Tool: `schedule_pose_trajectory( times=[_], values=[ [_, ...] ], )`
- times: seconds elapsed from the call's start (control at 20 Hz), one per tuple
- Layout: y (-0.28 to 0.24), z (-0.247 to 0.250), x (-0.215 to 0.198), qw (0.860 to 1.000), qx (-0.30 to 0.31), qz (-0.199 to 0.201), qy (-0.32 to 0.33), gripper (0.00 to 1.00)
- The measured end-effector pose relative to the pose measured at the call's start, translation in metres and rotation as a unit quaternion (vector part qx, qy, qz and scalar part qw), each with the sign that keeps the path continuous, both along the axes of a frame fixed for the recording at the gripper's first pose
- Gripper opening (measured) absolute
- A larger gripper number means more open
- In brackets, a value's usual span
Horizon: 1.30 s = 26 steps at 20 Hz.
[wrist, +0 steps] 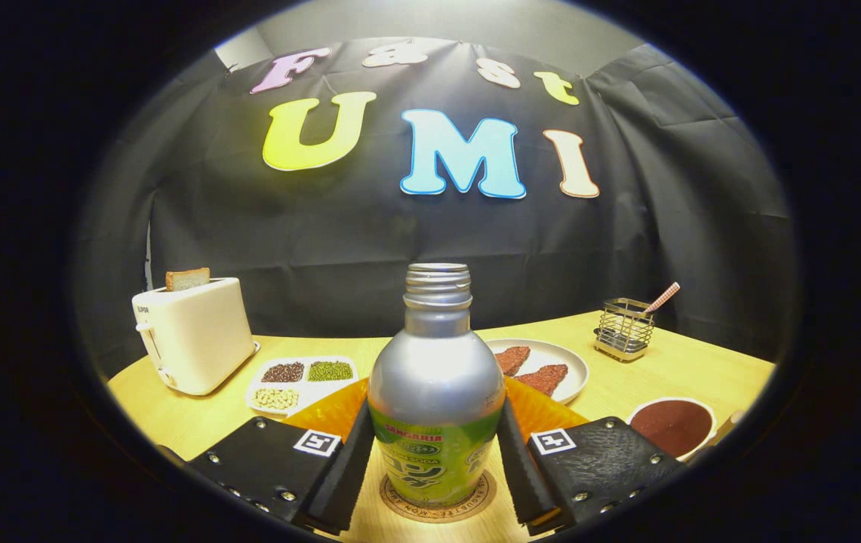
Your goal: Take the bottle from table, then pour the juice into the cup, finally place the bottle on the coaster
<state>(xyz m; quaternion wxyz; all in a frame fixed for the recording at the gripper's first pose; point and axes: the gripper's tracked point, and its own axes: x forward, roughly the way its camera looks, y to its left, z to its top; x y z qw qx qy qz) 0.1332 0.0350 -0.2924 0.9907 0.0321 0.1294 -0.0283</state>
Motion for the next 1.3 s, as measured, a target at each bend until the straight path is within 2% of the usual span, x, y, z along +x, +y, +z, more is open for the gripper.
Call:
schedule_pose_trajectory(
  times=[0.35,0.55,0.65,0.7,0.85,1.05,1.15,1.3],
  values=[
    [0.003,0.0,-0.002,1.0,-0.014,0.004,-0.002,0.77],
    [0.003,-0.001,-0.005,1.0,-0.011,0.004,0.007,0.82],
    [0.004,0.009,-0.006,1.0,-0.004,0.008,-0.004,0.93],
    [0.004,0.017,-0.009,1.0,-0.002,0.01,-0.011,0.99],
    [0.003,0.045,-0.019,0.999,-0.011,0.013,-0.028,0.99],
    [0.006,0.108,-0.037,0.997,-0.005,0.033,-0.062,0.99],
    [0.018,0.144,-0.044,0.995,0.013,0.06,-0.078,0.99],
    [0.005,0.193,-0.058,0.995,0.001,0.053,-0.087,0.99]
  ],
)
